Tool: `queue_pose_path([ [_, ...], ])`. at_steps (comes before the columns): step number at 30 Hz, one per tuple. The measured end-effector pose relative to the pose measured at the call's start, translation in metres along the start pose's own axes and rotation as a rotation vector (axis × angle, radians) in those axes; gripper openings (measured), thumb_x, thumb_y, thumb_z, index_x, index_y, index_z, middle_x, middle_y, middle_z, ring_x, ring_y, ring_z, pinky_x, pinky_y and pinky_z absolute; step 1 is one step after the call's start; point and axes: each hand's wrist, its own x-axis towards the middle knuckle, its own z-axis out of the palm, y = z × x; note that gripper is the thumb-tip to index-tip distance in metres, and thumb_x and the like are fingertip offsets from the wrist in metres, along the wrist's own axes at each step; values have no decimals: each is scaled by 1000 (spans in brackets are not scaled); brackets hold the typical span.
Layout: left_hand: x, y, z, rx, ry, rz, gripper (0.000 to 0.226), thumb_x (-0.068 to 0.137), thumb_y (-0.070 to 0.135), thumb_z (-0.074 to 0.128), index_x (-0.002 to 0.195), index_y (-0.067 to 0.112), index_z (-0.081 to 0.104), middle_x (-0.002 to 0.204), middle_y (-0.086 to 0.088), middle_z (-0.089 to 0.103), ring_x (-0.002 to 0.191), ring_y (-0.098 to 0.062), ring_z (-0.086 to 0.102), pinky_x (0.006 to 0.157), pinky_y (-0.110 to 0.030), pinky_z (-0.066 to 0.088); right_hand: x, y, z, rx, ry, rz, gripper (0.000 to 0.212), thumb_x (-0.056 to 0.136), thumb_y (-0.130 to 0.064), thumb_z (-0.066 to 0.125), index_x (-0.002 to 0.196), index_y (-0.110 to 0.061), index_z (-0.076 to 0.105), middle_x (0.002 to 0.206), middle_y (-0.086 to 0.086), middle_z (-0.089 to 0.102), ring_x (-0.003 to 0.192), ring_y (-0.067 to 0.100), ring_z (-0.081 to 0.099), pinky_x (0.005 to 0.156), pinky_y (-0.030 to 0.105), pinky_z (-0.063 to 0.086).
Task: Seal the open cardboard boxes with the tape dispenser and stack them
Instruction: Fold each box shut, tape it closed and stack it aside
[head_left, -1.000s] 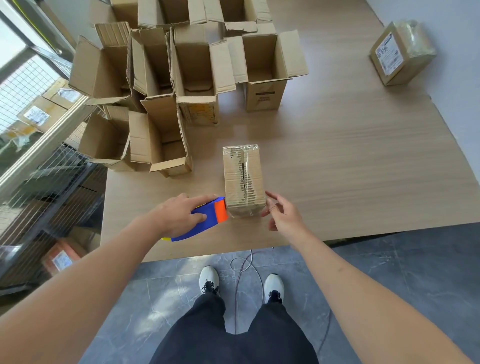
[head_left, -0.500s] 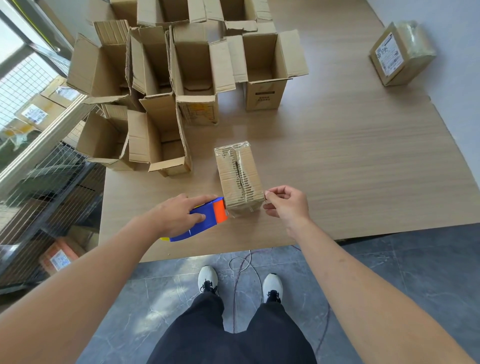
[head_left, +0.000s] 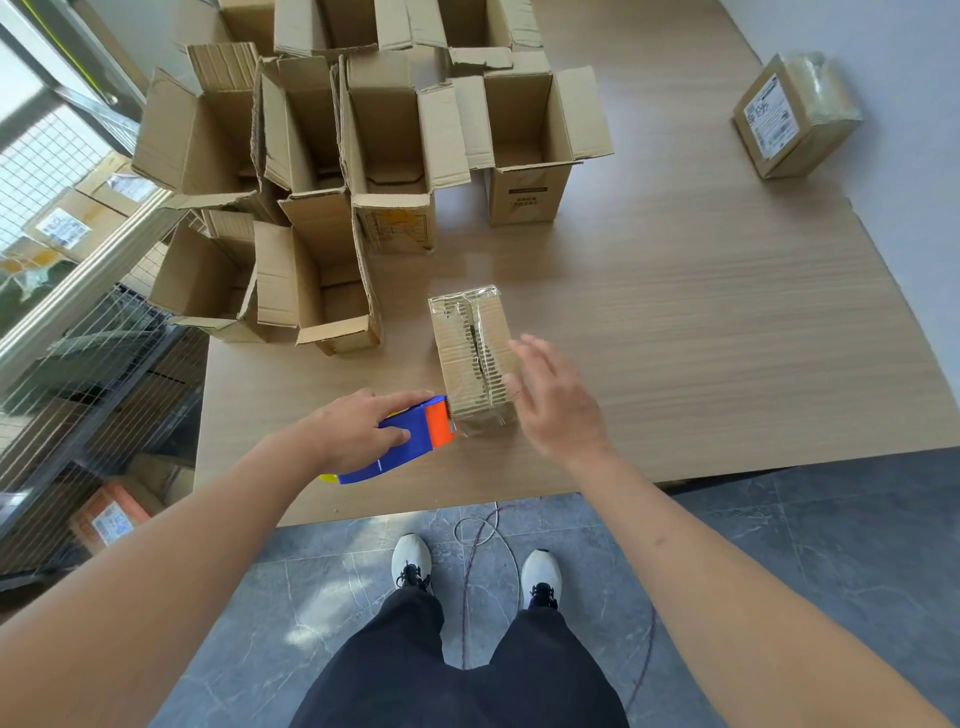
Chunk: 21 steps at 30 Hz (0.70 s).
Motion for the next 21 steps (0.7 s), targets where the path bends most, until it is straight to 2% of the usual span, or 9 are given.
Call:
queue_pose_path([
  [2, 0, 0, 1, -6, 1, 6, 59, 101, 47, 47, 137, 80, 13, 113, 3, 51, 98, -16, 53, 76, -38, 39, -1, -3, 14, -192, -146, -232, 65, 104, -49, 43, 160, -20, 29, 169, 4, 21, 155, 25, 19, 124, 40, 18],
  [4, -1, -2, 0, -9, 1, 6, 59, 101, 47, 47, 136, 80, 13, 111, 3, 51, 98, -17, 53, 73, -37, 37, -2, -4, 28, -320, -198, -348, 74, 102, -56, 40, 163, -18, 20, 171, 4, 11, 158, 26, 9, 128, 44, 13],
  [7, -3, -4, 1, -34, 11, 15, 58, 101, 46, 48, 135, 81, 16, 108, 3, 51, 98, -17, 53, 73, -36, 37, -2, 0, 46, -446, -132, -417, 72, 102, -50, 49, 161, -15, 27, 168, 8, 20, 156, 27, 19, 124, 49, 23],
  [9, -4, -5, 2, -70, 19, 28, 59, 101, 44, 49, 134, 81, 19, 106, 3, 51, 96, -16, 54, 74, -36, 40, -2, 6, 54, -470, -52, -448, 63, 104, -38, 49, 160, -17, 30, 167, 6, 24, 155, 26, 23, 124, 49, 25],
  [11, -5, -6, 3, -107, 10, 43, 60, 101, 41, 51, 135, 81, 22, 108, 3, 52, 99, -17, 54, 82, -39, 45, -2, 10, 59, -456, 12, -452, 59, 103, -22, 44, 160, -18, 31, 167, 5, 26, 154, 25, 24, 124, 49, 25],
  [13, -7, -9, 4, -137, 6, 52, 61, 102, 40, 52, 135, 82, 22, 109, 4, 52, 101, -16, 54, 88, -41, 45, -2, 10, 60, -456, 40, -445, 61, 101, -14, 45, 160, -19, 30, 167, 5, 26, 154, 24, 25, 124, 48, 24],
  [17, -21, -32, 3, -222, -16, 62, 64, 103, 34, 54, 134, 82, 26, 112, 7, 53, 103, -12, 52, 88, -35, 42, 0, 9, 57, -441, -4, -429, 68, 97, -12, 52, 161, -20, 29, 168, 4, 25, 155, 23, 24, 125, 47, 21],
  [21, -35, -41, 5, -269, -12, 53, 58, 100, 43, 50, 137, 80, 26, 118, 6, 53, 108, -16, 53, 93, -38, 43, 0, 4, 52, -430, -69, -398, 72, 97, -22, 60, 161, -21, 27, 168, 3, 22, 155, 23, 21, 126, 48, 19],
])
